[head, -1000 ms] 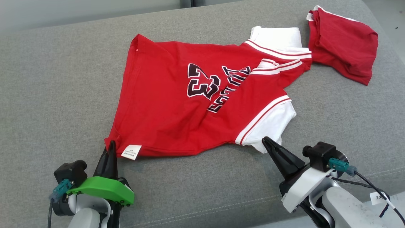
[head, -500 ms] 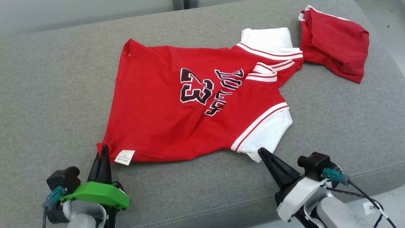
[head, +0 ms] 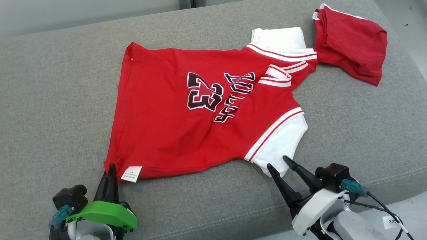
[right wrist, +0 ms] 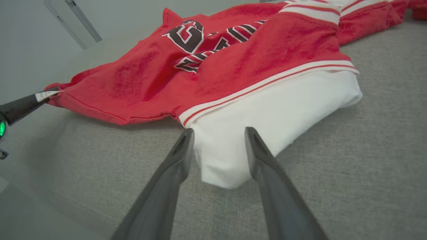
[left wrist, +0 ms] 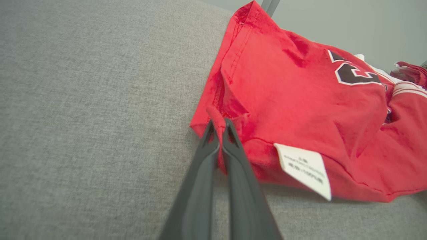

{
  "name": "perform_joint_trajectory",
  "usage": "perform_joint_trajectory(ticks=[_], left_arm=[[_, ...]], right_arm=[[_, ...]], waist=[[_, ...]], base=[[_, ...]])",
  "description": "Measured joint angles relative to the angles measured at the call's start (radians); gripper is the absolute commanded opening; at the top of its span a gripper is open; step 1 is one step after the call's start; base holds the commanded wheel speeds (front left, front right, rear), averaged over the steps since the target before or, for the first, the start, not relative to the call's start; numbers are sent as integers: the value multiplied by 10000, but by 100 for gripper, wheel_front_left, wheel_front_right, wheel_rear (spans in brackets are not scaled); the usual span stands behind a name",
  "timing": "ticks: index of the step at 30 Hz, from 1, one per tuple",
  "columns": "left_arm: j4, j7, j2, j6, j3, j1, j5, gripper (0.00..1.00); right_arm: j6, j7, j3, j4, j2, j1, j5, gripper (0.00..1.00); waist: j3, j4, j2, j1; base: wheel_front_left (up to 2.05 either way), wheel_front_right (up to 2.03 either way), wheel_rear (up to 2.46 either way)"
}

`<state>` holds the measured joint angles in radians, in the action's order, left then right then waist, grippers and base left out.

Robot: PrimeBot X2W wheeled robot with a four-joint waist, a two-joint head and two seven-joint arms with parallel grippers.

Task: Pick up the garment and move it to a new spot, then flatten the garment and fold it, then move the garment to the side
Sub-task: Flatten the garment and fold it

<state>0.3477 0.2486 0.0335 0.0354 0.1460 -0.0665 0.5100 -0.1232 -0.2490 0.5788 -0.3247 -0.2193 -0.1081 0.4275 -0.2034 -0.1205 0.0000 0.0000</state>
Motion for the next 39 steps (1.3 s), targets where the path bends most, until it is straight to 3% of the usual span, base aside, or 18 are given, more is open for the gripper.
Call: perform_joint_trajectory(ticks=[4,5,6,7,14,23,35,39], left_arm=[[-8,0,-2,54,-180,87,0,50],[-12,0,0,94,-228,87,0,66],[-12,0,0,98,-268,88,2,76],[-21,0,-2,100,-318,90,2,98],[-52,2,4,176,-550,92,13,100],[-449,2,8,173,-514,35,-4,100],[-1404,4,6,75,-61,-227,-25,100],[-1574,4,6,77,19,-228,-25,100]], right_arm=[[0,-2,-420,299,10,2,125,100],[0,-2,-614,385,0,4,169,100],[0,-2,-805,468,-31,5,209,100],[0,-2,-972,546,-86,6,236,100],[92,-13,-1755,291,-635,509,568,100],[90,-13,-1714,-268,-349,546,610,100],[58,-13,-1651,-1108,-38,-89,608,100],[4,-13,-1655,-1440,123,-242,763,87]], waist=[[-78,-56,0,0],[-99,-78,0,0],[-118,-98,0,0],[-137,-119,0,0],[-224,-233,0,0],[-308,-18,0,0],[-427,823,0,0],[-453,1090,0,0]], base=[[0,0,0],[0,0,0],[0,0,0],[0,0,0],[0,0,0],[0,0,0],[0,0,0],[0,0,0]])
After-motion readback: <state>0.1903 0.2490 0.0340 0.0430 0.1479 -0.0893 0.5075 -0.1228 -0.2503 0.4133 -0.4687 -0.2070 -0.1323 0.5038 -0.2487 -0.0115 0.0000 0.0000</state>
